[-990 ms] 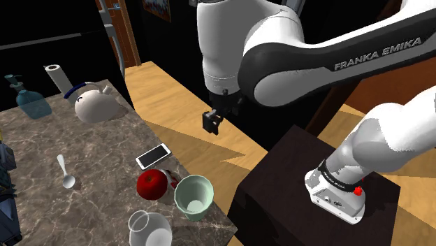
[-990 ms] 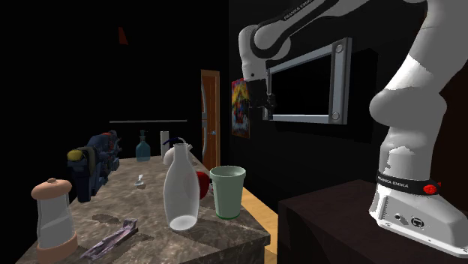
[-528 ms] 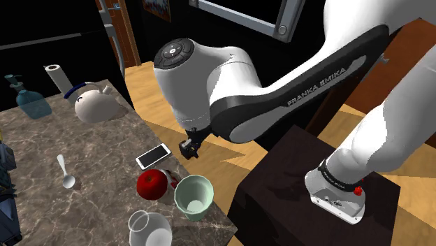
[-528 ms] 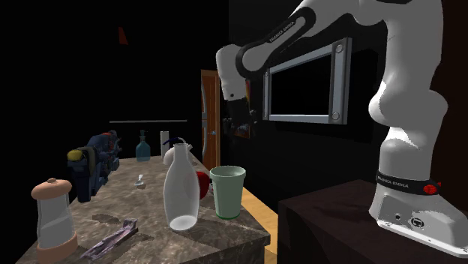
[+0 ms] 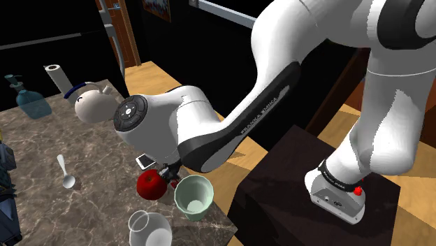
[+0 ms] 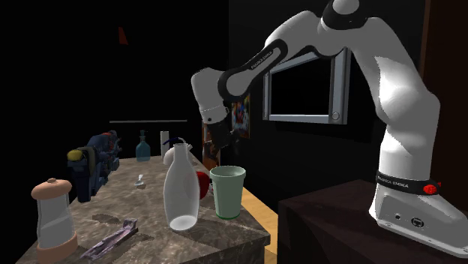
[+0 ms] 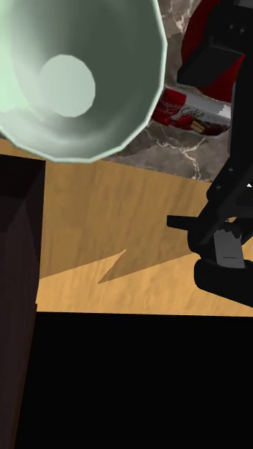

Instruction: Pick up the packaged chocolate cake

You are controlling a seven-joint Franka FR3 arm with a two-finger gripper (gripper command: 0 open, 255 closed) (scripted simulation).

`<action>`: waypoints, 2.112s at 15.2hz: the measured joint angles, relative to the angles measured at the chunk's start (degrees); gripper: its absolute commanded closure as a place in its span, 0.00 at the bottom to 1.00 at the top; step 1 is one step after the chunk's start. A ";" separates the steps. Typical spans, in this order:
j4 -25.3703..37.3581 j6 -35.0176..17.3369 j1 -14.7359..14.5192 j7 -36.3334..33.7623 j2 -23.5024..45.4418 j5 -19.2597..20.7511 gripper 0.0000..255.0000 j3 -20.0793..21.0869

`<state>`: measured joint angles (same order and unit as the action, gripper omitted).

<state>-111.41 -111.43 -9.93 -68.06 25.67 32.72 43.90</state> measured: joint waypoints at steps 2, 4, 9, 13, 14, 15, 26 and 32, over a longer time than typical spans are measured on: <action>4.24 1.71 -3.72 -2.28 4.95 2.72 0.00 -1.66; 8.53 2.92 -7.23 -3.94 9.99 5.27 0.00 -3.62; 16.47 4.65 -12.86 -5.55 18.50 8.83 0.00 -6.90; 17.61 3.41 -13.83 -6.32 21.21 10.17 0.00 -8.14; 17.87 3.04 -14.13 -6.50 21.76 10.44 0.00 -8.28; 17.99 2.81 -14.36 -6.69 22.08 10.60 0.00 -8.34; 17.90 2.56 -14.21 -6.74 22.46 10.83 1.00 -8.69; 17.05 4.21 -13.39 -6.00 19.75 9.46 1.00 -7.48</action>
<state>-94.36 -107.22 -23.32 -74.06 45.42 42.18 36.42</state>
